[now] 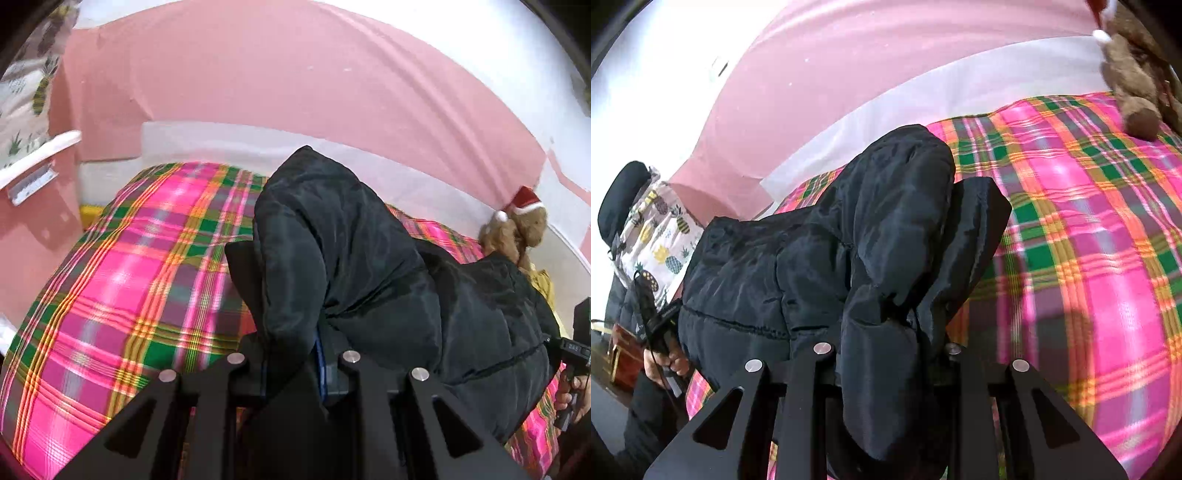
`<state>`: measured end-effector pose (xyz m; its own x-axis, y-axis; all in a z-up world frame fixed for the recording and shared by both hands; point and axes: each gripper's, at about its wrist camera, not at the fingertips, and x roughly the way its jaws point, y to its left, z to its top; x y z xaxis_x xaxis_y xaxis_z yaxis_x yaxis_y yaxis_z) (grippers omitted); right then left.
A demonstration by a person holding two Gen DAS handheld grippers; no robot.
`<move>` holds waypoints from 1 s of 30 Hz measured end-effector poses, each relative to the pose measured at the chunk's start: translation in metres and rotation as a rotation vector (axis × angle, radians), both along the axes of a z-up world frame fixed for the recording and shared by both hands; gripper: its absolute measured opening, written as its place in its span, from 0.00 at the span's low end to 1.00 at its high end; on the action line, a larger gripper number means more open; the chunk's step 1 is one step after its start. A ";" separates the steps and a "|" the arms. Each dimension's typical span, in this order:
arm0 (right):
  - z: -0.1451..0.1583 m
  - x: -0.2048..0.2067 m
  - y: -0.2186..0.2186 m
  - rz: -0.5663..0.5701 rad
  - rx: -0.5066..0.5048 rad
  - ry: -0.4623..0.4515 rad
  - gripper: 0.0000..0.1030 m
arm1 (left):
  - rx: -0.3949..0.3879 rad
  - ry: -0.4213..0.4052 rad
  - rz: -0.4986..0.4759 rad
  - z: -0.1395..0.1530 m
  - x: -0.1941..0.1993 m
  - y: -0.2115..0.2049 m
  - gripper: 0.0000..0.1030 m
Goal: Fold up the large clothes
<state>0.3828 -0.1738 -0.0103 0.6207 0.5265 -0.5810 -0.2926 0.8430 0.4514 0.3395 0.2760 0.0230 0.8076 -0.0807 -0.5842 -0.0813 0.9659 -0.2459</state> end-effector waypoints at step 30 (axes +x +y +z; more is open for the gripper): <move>0.001 -0.001 0.049 -0.117 -0.306 -0.048 0.58 | 0.040 0.078 0.155 -0.038 0.000 0.035 0.42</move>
<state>0.3821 -0.1244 -0.0095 0.6971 0.2558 -0.6698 -0.2010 0.9665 0.1598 0.3394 0.3113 -0.0152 0.7605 0.0661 -0.6459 -0.2478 0.9491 -0.1946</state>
